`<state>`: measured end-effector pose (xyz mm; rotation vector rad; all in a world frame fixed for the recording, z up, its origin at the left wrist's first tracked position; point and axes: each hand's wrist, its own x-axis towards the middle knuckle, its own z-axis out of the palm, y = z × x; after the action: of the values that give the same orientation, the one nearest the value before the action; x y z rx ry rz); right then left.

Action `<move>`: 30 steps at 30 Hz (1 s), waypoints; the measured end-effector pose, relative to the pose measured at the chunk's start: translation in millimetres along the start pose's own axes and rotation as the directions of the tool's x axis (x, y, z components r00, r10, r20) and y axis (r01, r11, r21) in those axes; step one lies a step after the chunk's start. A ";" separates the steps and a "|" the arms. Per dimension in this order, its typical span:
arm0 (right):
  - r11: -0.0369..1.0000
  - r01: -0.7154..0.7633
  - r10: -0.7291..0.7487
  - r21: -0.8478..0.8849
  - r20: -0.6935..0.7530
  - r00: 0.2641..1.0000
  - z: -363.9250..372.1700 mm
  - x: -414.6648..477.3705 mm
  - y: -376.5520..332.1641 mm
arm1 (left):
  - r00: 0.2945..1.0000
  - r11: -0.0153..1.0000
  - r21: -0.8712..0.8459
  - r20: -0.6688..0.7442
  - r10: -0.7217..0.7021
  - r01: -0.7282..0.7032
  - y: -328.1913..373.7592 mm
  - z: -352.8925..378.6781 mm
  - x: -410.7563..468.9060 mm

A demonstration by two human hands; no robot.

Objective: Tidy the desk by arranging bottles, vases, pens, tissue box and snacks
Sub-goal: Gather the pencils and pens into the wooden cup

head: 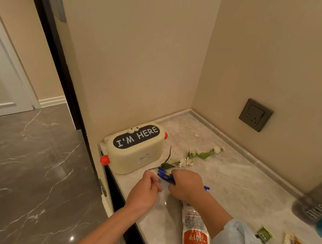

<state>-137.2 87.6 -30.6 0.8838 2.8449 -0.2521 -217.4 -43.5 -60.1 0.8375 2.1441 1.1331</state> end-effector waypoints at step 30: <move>0.145 -0.024 0.908 0.989 -0.124 0.399 -117.0 -282.4 199.7 | 0.299 0.860 -0.436 0.811 0.503 -0.264 278.5 234.3 -95.6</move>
<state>196.0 119.3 115.1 2.8416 2.2452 -1.9547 85.5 126.9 84.2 1.4881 0.8469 0.7563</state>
